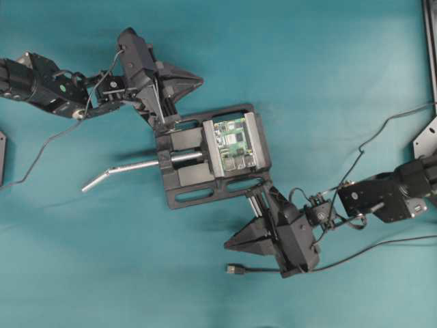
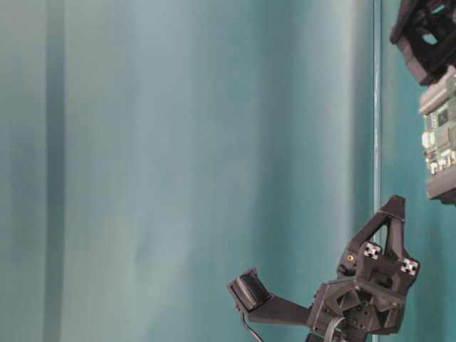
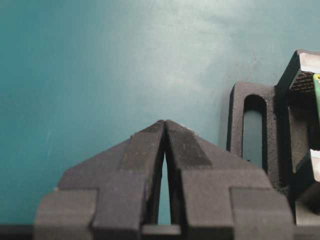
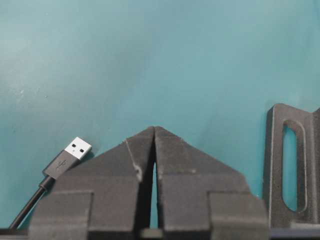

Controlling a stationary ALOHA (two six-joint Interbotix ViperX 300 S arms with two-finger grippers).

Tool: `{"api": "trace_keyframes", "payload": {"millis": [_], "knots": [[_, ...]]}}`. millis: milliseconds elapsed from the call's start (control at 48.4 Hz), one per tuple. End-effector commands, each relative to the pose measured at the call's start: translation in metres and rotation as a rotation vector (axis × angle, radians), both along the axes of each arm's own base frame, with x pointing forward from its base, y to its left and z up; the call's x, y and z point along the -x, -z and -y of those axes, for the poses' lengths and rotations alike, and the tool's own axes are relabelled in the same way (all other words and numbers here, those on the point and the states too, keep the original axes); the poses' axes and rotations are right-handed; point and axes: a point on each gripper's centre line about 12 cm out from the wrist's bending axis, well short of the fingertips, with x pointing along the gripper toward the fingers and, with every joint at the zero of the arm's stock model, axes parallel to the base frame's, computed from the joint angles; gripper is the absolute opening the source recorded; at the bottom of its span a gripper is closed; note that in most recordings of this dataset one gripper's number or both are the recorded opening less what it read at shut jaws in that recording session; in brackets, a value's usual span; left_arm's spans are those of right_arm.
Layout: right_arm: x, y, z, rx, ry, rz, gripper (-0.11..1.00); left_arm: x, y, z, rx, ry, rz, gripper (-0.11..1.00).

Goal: Insert the USB into the fixed PCB.
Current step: 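Move both grippers away from the vise, right gripper toward the USB plug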

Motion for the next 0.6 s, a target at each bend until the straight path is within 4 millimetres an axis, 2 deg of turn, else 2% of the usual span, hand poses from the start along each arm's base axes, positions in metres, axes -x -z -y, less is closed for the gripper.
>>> {"api": "trace_keyframes", "payload": {"millis": [0, 41, 124, 165, 310, 578], "knots": [[-0.006, -0.014, -0.002, -0.025, 0.006, 0.045, 0.00, -0.006, -0.042, 0.000, -0.048, 0.033, 0.078, -0.01], [-0.007, -0.017, 0.000, -0.047, 0.034, 0.056, 0.03, -0.005, -0.051, -0.001, -0.050, 0.030, 0.084, 0.00], [-0.009, -0.026, 0.006, -0.100, 0.096, 0.103, 0.20, 0.000, -0.070, -0.003, -0.048, 0.023, 0.090, 0.00], [-0.008, -0.032, 0.008, -0.125, 0.122, 0.141, 0.24, 0.004, -0.078, -0.003, -0.046, 0.021, 0.087, 0.00], [-0.003, -0.048, 0.016, -0.190, 0.186, 0.239, 0.22, 0.021, -0.093, 0.003, -0.019, 0.025, 0.041, 0.00], [0.027, -0.054, 0.012, -0.277, 0.302, 0.199, 0.19, 0.059, -0.105, 0.027, 0.011, 0.063, -0.010, 0.00]]}}
